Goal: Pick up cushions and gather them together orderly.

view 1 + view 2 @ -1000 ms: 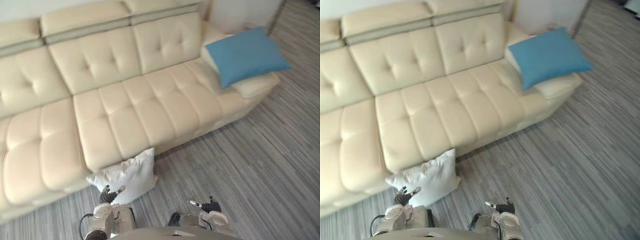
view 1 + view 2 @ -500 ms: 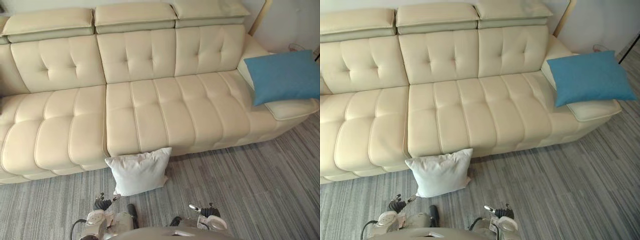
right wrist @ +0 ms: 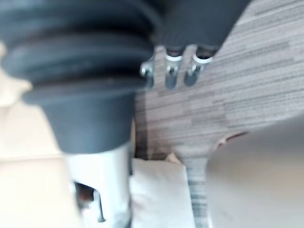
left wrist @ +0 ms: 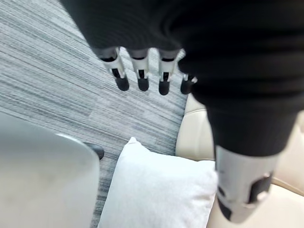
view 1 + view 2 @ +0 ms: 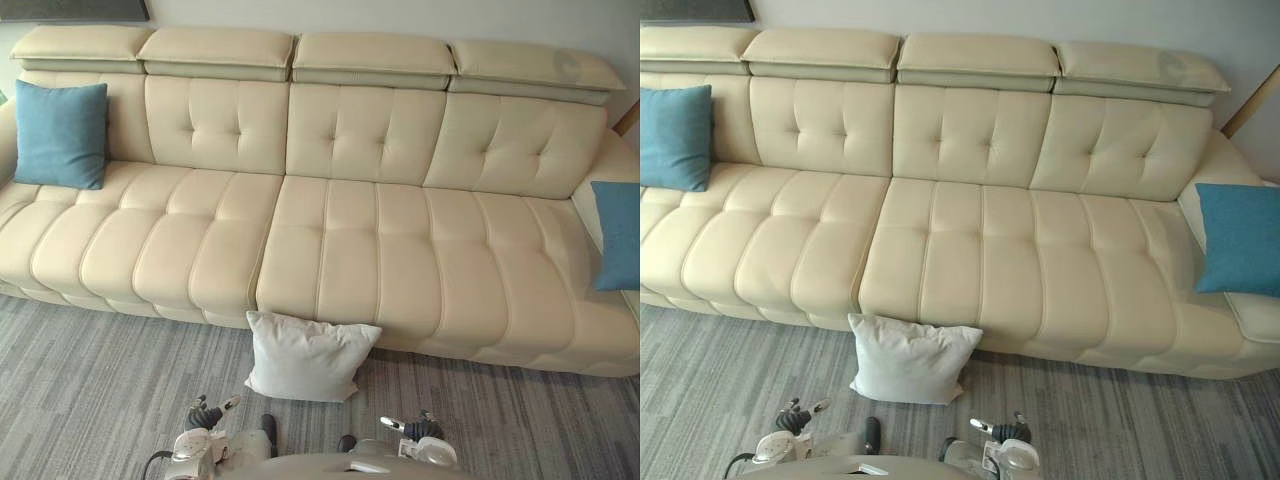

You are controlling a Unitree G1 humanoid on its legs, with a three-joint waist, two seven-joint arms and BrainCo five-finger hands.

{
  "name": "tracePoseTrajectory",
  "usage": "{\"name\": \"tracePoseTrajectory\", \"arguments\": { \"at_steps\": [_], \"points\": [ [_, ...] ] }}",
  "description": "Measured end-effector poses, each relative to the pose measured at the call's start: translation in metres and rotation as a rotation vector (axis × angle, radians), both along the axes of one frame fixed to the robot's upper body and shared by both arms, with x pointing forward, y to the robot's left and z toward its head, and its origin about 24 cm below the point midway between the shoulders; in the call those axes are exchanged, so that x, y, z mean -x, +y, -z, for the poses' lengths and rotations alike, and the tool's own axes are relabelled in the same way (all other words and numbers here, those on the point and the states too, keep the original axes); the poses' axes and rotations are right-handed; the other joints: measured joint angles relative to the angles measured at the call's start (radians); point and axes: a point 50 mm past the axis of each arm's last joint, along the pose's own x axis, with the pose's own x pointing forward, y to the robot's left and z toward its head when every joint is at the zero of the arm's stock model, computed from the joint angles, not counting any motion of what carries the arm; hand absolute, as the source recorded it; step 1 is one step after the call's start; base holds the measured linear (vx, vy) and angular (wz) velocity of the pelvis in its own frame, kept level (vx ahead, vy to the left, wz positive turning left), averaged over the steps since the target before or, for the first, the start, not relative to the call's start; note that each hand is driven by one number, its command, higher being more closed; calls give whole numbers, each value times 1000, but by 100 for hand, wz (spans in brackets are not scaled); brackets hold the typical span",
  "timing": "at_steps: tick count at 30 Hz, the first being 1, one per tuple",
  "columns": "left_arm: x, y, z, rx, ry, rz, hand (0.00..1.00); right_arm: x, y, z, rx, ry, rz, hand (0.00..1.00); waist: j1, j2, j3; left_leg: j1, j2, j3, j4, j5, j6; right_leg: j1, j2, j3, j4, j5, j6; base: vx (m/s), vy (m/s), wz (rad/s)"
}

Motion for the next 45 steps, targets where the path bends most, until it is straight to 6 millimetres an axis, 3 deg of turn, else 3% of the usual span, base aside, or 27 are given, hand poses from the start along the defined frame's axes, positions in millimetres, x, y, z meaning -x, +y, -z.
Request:
{"name": "tracePoseTrajectory", "arguments": {
  "at_steps": [7, 11, 13, 15, 17, 23, 25, 29, 32, 33, 38, 41, 42, 45],
  "points": [
    [1, 7, 0, -13, 2, -23, 0, 2, 9, 2, -25, 6, -1, 0, 2, -29, -8, 16, -15, -3, 0, -2, 3, 58, -4, -22, -54, 9, 12, 94, 1, 9],
    [-1, 7, -2, -12, -10, -27, 0, 2, 7, 1, -21, 3, -1, 0, 0, -18, -1, -65, 4, 14, 151, -53, -11, 63, -7, -58, -41, 4, 9, -53, 37, 23],
    [-4, 4, -2, -2, -20, -32, 0, 1, 3, 0, -8, 0, -2, 0, 5, -1, 15, -85, 45, 82, 198, -112, 5, 61, 3, -68, -9, -10, 6, -139, 44, 13],
    [-4, 4, -2, -3, -21, -33, 0, 2, 3, 1, -8, 3, -2, 0, 12, 8, 19, -80, 56, 120, 207, -126, 12, 53, -6, -57, 18, -28, 4, -145, 44, -7],
    [-4, 4, -2, -5, -20, -33, 0, 3, 2, 0, -5, -1, -1, 0, 16, -1, 11, -85, 62, 158, 204, -127, 12, 32, -17, -46, 36, -33, 7, -73, 30, -9],
    [-5, 3, -2, -8, -19, -22, 0, 1, 2, -1, 1, -10, -7, 0, 19, 4, 7, -85, 59, 207, 171, -104, 6, -21, -23, 0, 37, -30, 10, -13, 19, -17],
    [-6, 3, -3, -9, -22, -18, 0, -4, 2, -3, 4, -20, -13, 0, 21, -2, 2, -97, 57, 214, 158, -93, 10, -42, -24, 4, 38, -28, 11, 33, -14, -8],
    [-22, -2, -7, -17, -52, 23, 0, -26, 2, -10, 24, -69, -51, 0, 23, 15, 22, -191, 64, 214, 191, -78, 29, -145, -24, 5, 89, -23, 11, 16, -17, -2],
    [-55, -6, -19, -22, -136, 16, 0, -64, 11, -25, 41, -164, -104, 0, 25, 22, 86, -297, 83, 194, 268, -78, 34, -253, -19, 7, 177, -33, 7, -68, -38, -3],
    [-77, -8, -31, -17, -211, -2, 0, -89, 14, -38, 57, -240, -110, 0, 26, 19, 123, -352, 94, 194, 308, -84, 35, -315, -19, 9, 233, -47, -3, -91, -28, -3],
    [-132, 0, -70, -10, -418, -91, 0, -140, 10, -78, 87, -424, -68, 0, 23, 16, 215, -528, 122, 194, 442, -123, 28, -518, -22, 39, 402, -95, -21, -204, -24, -11],
    [-172, 11, -111, 12, -591, -175, 0, -175, 5, -108, 100, -529, -24, 0, 22, 15, 259, -700, 137, 193, 499, -113, 33, -700, -21, 49, 477, -92, -28, -192, -30, -7],
    [-178, 13, -117, 12, -617, -184, 0, -179, 4, -113, 98, -544, -14, 0, 22, 15, 268, -720, 137, 193, 503, -108, 37, -723, -21, 51, 484, -89, -32, -132, -31, -2],
    [-213, 24, -165, 38, -792, -268, 0, -214, -4, -159, 109, -696, 35, 0, 17, 16, 324, -875, 140, 187, 553, -84, 59, -886, -28, 55, 564, -83, -39, -102, -28, 6]
  ]
}}
